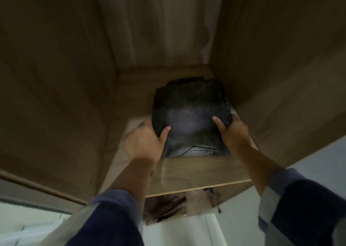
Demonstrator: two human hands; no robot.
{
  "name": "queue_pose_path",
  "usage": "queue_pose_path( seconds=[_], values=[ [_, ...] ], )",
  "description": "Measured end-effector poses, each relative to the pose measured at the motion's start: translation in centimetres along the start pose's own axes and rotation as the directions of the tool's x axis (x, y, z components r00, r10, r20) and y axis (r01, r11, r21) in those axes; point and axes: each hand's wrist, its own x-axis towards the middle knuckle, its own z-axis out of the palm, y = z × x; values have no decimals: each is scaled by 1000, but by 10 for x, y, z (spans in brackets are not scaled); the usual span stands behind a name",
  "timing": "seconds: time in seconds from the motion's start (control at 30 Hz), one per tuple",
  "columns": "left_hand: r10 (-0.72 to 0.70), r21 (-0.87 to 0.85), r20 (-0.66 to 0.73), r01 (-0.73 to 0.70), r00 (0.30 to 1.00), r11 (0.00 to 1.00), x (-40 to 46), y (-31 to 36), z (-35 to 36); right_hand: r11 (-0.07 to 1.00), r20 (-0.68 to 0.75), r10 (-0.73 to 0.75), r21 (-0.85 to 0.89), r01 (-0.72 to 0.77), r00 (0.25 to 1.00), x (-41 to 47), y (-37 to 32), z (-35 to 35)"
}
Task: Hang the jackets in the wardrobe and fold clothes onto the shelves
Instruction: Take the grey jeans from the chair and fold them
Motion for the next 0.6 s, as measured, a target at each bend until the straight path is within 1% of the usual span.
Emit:
queue_pose_path(
  seconds=[0.03, 0.07, 0.1, 0.13, 0.17, 0.2, 0.27, 0.3, 0.4, 0.5, 0.57, 0.6],
  values=[
    [37, 40, -23, -36, 999, 999, 2, -1, 0, 996, -42, -16, -88, 13, 999, -4, 3, 2],
    [111, 83, -42, -107, 993, 991, 5, -1, -2, 978, -97, -81, -198, 60, 992, -7, 3, 4],
    [216, 143, -41, -208, 976, 968, 9, -1, -3, 937, -133, -178, -326, 126, 975, -9, -1, 6],
    [318, 206, -9, -309, 948, 928, 11, 0, -4, 883, -124, -270, -428, 194, 955, -11, -7, 9],
    [389, 252, 51, -389, 920, 886, 13, 0, -2, 832, -65, -330, -491, 257, 942, -13, -13, 13],
    [417, 267, 114, -432, 902, 862, 12, 1, 0, 787, 33, -354, -530, 317, 935, -15, -18, 17],
    [378, 234, 200, -419, 904, 877, 10, -2, 11, 710, 214, -343, -578, 402, 914, -18, -19, 28],
    [348, 209, 221, -393, 911, 896, 9, -5, 17, 694, 249, -340, -585, 421, 907, -16, -15, 33],
    [314, 160, 214, -351, 925, 923, 19, -8, 32, 679, 228, -365, -599, 426, 903, -1, -8, 47],
    [302, 127, 152, -321, 941, 938, 41, 1, 45, 655, 219, -380, -622, 429, 899, 28, -9, 58],
    [288, 92, 129, -301, 949, 949, 57, 7, 54, 667, 207, -393, -607, 432, 896, 47, -13, 63],
    [286, 86, 109, -295, 952, 952, 65, 10, 59, 674, 178, -416, -597, 434, 892, 56, -17, 64]
  ],
)
